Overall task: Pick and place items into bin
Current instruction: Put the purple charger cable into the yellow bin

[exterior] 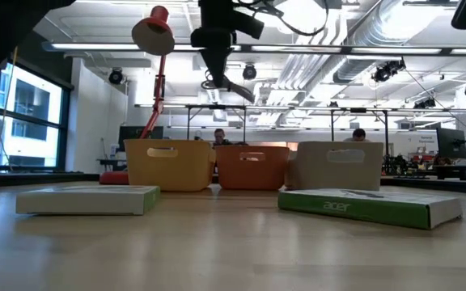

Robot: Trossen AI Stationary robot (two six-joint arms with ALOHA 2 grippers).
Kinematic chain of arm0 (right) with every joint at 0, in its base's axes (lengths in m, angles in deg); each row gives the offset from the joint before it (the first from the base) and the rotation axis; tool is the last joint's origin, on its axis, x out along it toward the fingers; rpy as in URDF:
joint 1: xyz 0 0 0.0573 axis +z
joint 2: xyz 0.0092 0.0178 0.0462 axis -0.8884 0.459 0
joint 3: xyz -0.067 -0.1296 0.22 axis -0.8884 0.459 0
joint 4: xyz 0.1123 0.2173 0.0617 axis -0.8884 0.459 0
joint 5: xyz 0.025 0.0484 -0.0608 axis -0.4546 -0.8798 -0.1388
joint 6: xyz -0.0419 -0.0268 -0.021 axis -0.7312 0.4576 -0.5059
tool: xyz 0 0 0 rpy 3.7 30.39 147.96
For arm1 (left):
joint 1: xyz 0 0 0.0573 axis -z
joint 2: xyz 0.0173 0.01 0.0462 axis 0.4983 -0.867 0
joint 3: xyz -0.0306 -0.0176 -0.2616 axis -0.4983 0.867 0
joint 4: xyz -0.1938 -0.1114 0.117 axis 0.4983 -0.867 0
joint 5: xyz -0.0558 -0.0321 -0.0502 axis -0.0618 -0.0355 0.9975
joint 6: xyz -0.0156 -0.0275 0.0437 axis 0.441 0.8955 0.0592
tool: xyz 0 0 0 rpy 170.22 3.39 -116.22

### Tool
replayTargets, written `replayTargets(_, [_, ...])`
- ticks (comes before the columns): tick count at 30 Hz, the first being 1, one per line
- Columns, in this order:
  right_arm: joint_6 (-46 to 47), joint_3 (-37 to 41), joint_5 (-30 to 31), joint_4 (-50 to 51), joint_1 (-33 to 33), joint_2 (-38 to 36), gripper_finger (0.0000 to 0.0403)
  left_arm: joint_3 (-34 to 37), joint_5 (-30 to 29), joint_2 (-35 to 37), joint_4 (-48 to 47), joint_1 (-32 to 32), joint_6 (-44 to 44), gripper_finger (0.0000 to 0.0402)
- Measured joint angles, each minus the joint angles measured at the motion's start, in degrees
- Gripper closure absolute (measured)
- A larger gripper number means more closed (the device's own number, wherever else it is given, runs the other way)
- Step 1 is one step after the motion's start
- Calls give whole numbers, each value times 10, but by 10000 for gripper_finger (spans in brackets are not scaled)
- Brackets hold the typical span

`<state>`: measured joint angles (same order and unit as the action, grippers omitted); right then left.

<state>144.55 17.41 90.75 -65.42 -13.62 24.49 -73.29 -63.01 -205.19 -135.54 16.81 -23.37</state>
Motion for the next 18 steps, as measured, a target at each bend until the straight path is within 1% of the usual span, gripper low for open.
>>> replayTargets(3, [9,0,3,3,6,0,204,0,-7,10,0,-3,0,374])
replayTargets(9, [13,0,12,5,9,0,204,0,-37,22,0,-4,0,392])
replayTargets(12, [13,0,15,5,9,0,204,13,-52,31,1,-4,16,387])
replayTargets(15, [16,0,18,5,9,0,204,67,-61,51,2,-4,50,378])
replayTargets(18, [17,0,18,5,9,0,204,144,-77,78,4,-4,104,382])
